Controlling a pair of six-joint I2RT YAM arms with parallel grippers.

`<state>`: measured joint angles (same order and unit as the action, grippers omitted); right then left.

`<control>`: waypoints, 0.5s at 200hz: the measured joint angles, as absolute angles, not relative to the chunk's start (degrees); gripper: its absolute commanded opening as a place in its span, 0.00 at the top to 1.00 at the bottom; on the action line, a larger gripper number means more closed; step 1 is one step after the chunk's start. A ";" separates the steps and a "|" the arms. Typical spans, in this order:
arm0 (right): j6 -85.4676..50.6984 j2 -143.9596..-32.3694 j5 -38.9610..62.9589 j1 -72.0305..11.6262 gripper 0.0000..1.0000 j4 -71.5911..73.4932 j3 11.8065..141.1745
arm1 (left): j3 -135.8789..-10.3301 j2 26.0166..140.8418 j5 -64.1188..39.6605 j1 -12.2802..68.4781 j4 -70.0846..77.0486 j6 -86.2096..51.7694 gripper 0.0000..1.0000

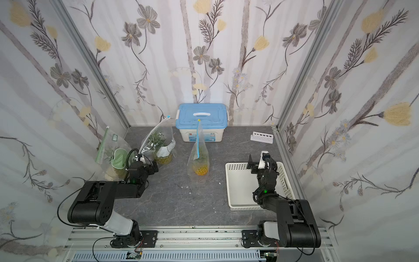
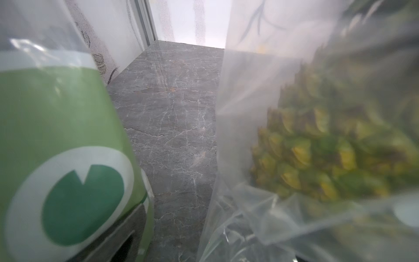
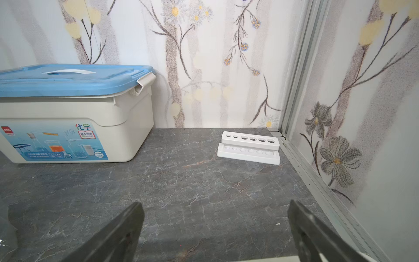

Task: Open the zip-top bag and take out the pineapple
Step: Pick up the zipper food storage bag at the center of the board.

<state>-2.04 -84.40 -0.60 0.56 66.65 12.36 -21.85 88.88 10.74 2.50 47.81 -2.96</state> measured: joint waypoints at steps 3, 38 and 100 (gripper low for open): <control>-2.04 -84.40 -0.60 0.56 0.00 66.65 12.36 | -21.85 88.88 10.74 2.50 47.81 -2.96 0.00; -2.04 -84.40 -0.60 0.56 0.00 66.65 12.36 | -21.87 88.88 10.74 2.50 47.81 -2.96 0.00; -1.98 -84.18 -0.49 0.56 0.00 66.22 12.67 | -22.92 87.77 10.52 2.50 45.39 -2.61 0.00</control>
<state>-1.98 -84.18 -0.49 0.56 66.22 12.67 -22.92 87.77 10.52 2.50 45.39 -2.61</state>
